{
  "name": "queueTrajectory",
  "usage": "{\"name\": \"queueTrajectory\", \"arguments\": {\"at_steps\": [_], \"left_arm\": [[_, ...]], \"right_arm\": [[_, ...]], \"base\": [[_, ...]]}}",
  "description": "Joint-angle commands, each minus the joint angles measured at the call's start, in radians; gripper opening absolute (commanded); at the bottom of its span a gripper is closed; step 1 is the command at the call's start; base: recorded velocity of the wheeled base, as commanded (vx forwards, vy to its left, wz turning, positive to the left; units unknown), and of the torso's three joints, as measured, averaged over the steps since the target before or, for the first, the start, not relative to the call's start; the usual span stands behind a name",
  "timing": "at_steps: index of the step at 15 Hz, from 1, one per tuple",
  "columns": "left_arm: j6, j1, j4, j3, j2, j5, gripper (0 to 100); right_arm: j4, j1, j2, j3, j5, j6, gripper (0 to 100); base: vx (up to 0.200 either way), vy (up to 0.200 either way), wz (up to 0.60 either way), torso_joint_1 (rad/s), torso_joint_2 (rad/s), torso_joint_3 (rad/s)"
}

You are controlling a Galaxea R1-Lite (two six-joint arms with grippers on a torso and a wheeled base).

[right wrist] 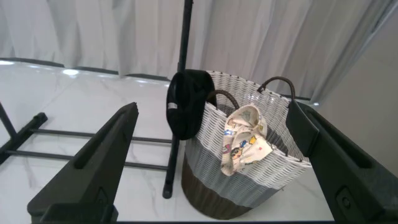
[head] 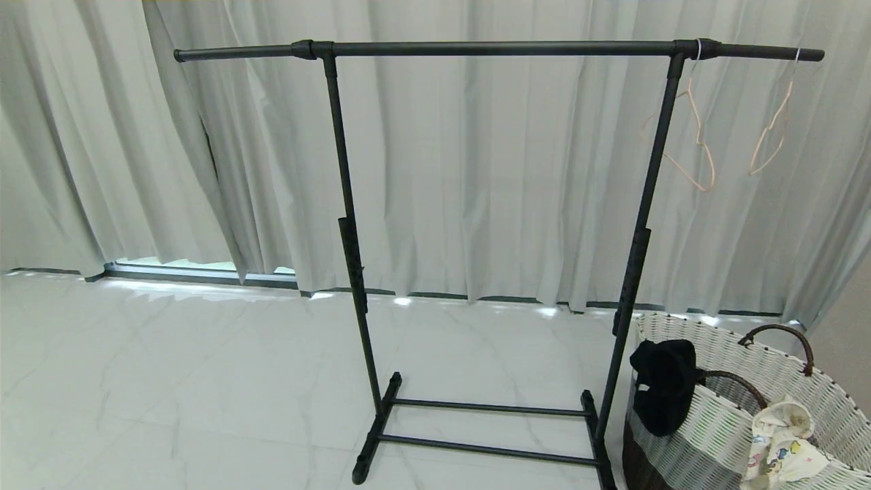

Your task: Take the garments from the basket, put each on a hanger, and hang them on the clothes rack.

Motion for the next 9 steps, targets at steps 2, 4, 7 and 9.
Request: {"name": "queueTrajectory", "arguments": {"at_steps": [2, 4, 7, 9], "left_arm": [[0.002, 0.001, 0.0, 0.0, 0.0, 0.0, 100], [0.003, 0.001, 0.0, 0.0, 0.002, 0.0, 100], [0.003, 0.001, 0.0, 0.0, 0.002, 0.0, 100], [0.003, 0.001, 0.0, 0.0, 0.002, 0.0, 100]], "right_arm": [[0.0, 0.0, 0.0, 0.0, 0.0, -0.001, 100], [0.0, 0.0, 0.0, 0.0, 0.0, -0.001, 100], [0.0, 0.0, 0.0, 0.0, 0.0, -0.001, 100], [0.0, -0.002, 0.0, 0.0, 0.0, -0.001, 100]], "base": [[0.0, 0.0, 0.0, -0.061, 0.13, 0.122], [0.0, 0.0, 0.0, -0.019, 0.09, 0.039], [0.133, -0.133, 0.0, 0.002, 0.01, 0.008], [0.2, -0.2, 0.0, -0.002, 0.01, 0.005]]}}
